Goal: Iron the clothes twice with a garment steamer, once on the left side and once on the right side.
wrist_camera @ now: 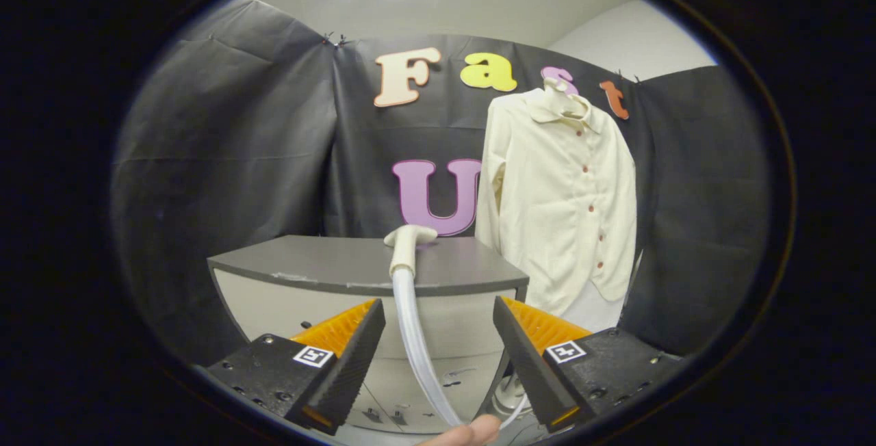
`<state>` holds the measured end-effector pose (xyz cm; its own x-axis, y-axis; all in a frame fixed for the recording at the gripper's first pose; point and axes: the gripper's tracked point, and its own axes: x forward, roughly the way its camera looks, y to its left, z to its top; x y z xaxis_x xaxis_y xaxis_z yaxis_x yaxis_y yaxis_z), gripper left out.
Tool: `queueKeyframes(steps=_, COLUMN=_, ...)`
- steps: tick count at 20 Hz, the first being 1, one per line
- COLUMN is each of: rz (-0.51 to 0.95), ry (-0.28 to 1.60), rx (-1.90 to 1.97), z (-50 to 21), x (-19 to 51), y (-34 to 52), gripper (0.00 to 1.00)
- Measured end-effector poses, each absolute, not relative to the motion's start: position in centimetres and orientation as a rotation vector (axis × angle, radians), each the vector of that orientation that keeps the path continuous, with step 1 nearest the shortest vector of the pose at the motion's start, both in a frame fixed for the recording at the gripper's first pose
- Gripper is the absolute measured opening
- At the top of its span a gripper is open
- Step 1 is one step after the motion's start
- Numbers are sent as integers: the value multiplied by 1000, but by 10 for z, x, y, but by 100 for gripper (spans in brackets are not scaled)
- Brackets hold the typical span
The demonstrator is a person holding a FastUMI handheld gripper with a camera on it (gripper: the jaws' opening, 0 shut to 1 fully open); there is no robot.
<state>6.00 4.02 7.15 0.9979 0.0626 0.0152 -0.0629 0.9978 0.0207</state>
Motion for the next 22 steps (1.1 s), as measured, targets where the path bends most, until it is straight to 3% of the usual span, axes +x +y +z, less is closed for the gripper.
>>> queueKeyframes(steps=11, rz=110, ry=155, rx=82, z=110, x=187, y=71, gripper=97)
queueKeyframes(steps=19, rz=38, ry=471, rx=57, z=72, x=255, y=72, gripper=96)
queueKeyframes(steps=22, rz=41, ry=451, rx=133, z=79, x=274, y=87, gripper=97)
